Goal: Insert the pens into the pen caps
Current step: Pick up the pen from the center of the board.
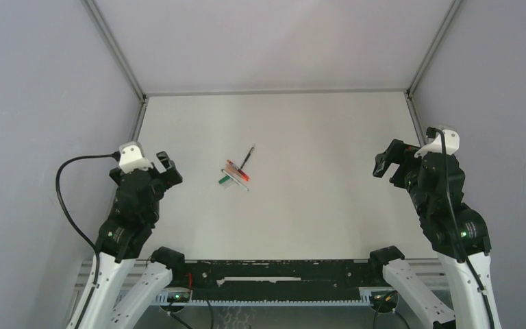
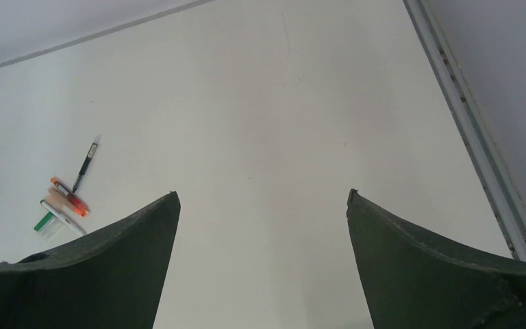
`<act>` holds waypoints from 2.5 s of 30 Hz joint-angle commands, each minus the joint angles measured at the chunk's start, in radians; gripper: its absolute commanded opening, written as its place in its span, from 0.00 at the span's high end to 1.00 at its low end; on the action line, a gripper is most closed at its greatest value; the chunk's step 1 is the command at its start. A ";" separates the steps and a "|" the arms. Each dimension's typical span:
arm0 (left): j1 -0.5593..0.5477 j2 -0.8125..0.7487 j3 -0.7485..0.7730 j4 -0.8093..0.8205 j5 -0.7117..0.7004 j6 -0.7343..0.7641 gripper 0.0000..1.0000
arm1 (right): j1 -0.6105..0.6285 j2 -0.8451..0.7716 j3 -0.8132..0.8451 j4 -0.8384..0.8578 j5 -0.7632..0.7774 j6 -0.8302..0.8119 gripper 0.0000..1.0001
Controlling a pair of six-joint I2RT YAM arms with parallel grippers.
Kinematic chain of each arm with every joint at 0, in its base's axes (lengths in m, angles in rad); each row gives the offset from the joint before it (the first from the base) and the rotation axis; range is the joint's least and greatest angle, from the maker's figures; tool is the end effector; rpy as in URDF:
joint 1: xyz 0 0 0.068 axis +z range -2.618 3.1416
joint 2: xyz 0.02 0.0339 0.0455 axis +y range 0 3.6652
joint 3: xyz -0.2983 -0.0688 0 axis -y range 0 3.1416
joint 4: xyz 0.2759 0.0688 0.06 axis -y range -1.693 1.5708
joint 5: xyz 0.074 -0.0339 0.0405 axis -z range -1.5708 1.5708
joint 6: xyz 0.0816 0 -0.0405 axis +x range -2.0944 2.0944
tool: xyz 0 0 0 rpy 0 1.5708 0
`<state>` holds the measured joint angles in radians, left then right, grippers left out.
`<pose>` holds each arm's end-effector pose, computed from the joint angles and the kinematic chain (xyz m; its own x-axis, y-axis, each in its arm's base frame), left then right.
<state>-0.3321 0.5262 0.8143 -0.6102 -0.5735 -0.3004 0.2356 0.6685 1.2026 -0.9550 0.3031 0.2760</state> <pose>0.1513 -0.0053 0.3541 -0.2229 -0.1860 -0.9569 -0.2917 0.9494 -0.1166 0.1335 0.0070 0.4284 -0.3708 0.1785 -0.9114 0.1488 0.9801 0.1314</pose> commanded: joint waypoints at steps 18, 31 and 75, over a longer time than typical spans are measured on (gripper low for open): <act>0.010 0.080 0.161 -0.014 0.011 -0.149 0.00 | -0.026 0.031 -0.050 -0.036 -0.088 0.134 0.02; 0.010 0.343 0.197 0.041 0.128 -0.164 0.00 | -0.040 0.004 -0.120 -0.048 -0.139 0.165 0.05; 0.011 1.314 0.725 0.094 0.351 -0.296 0.27 | -0.041 0.096 -0.281 0.092 -0.449 0.269 0.27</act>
<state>-0.3264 1.8027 1.4658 -0.5331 -0.2146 -0.5777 0.2031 0.7494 0.9115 -0.9287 -0.1440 0.5278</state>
